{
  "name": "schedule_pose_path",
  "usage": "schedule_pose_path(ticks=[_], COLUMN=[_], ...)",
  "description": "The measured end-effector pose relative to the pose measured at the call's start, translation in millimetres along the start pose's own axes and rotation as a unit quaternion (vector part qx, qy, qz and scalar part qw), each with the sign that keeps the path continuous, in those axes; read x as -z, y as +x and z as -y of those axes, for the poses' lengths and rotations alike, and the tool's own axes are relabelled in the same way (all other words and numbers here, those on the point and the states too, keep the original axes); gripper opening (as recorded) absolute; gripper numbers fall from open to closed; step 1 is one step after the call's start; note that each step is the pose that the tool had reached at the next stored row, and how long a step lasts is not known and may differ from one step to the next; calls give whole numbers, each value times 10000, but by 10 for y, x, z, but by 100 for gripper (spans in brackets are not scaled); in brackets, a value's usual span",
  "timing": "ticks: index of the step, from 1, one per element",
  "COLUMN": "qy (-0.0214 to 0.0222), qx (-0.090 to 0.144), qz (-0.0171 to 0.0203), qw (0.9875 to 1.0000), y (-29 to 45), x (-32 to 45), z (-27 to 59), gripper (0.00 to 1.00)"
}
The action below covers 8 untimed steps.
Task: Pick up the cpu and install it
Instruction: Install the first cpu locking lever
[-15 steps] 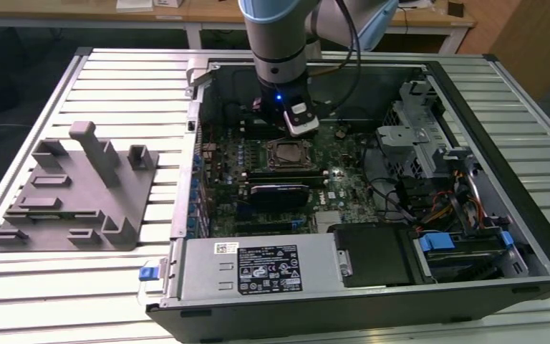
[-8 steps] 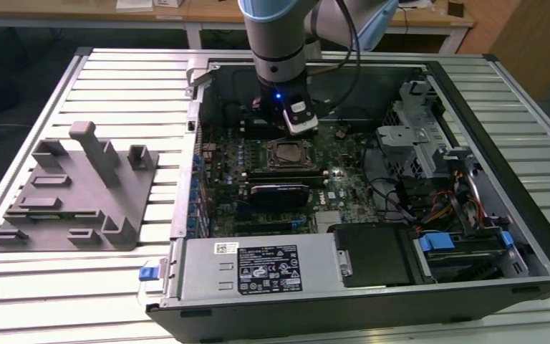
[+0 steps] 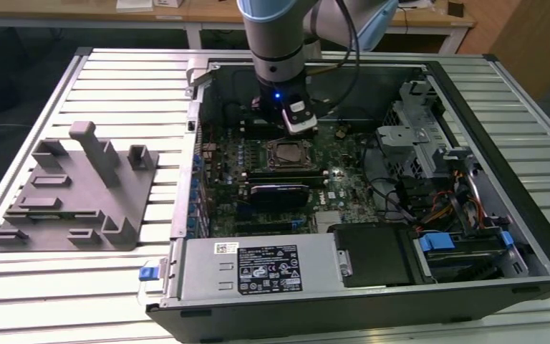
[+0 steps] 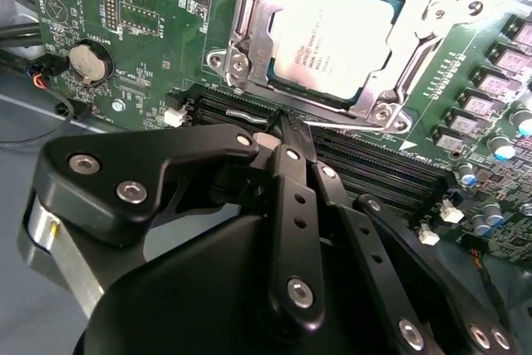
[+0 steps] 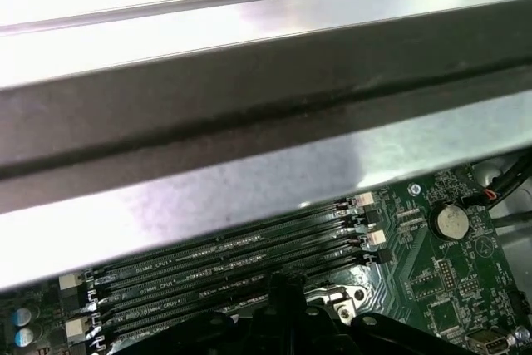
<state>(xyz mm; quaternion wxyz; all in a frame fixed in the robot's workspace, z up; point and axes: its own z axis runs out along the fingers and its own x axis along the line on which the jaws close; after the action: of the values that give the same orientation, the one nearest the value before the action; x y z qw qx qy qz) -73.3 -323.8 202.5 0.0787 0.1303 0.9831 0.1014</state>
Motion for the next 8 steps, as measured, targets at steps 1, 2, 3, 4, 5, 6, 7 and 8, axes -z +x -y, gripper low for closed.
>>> schedule_pose_path(ticks=[1, 2, 3, 4, 5, 6, 7, 8], qy=[-2, -4, -8, -13, -18, -23, -28, -30], qx=[1, 3, 6, 9, 13, 16, 19, 21], qz=[5, 13, 28, 46, 64, 80, 96, 106], qw=[10000, 10000, 10000, 10000, 10000, 10000, 9999, 9999], y=[4, 8, 12, 14, 15, 17, 18, 19], x=[-1, -3, -7, -14, -20, -25, -30, -31], z=[1, 3, 5, 6, 7, 7, 7, 7], gripper=[11, 11, 11, 11, 11, 11, 11, 11])
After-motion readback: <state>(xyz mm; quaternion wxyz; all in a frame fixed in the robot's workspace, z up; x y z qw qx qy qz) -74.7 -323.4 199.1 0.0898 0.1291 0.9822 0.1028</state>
